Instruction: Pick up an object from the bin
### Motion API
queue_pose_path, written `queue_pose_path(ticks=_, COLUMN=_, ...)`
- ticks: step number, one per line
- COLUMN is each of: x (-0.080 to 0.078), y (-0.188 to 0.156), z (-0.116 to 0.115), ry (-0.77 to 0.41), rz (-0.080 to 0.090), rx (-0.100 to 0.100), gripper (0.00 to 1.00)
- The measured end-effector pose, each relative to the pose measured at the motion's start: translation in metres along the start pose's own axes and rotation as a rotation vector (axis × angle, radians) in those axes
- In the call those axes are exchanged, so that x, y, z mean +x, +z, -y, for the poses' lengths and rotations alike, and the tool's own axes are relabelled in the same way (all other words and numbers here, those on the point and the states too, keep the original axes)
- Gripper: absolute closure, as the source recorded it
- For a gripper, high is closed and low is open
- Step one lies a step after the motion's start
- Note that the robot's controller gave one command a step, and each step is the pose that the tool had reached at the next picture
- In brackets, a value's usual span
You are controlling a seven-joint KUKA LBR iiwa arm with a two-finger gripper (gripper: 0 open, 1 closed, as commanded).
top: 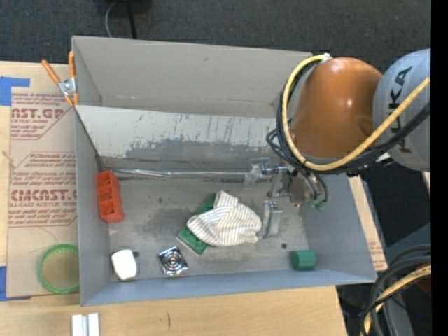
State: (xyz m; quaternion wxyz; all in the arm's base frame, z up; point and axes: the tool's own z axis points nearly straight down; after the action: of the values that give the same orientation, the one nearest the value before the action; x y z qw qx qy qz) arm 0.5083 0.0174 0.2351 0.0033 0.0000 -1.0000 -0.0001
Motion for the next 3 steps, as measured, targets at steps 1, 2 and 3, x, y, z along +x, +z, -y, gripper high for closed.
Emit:
queue_pose_path(ticks=1, x=-0.001, y=-0.004, z=0.0, ry=0.0, rz=0.008, rx=0.0, gripper=0.0)
queue_pose_path(ticks=2, x=0.001, y=0.036, z=-0.025, ry=0.003, rz=0.014, rx=0.0, gripper=0.0)
queue_pose_path(ticks=3, x=0.0, y=0.089, z=-0.034, ry=0.058, rz=0.011, rx=-0.004, gripper=0.0)
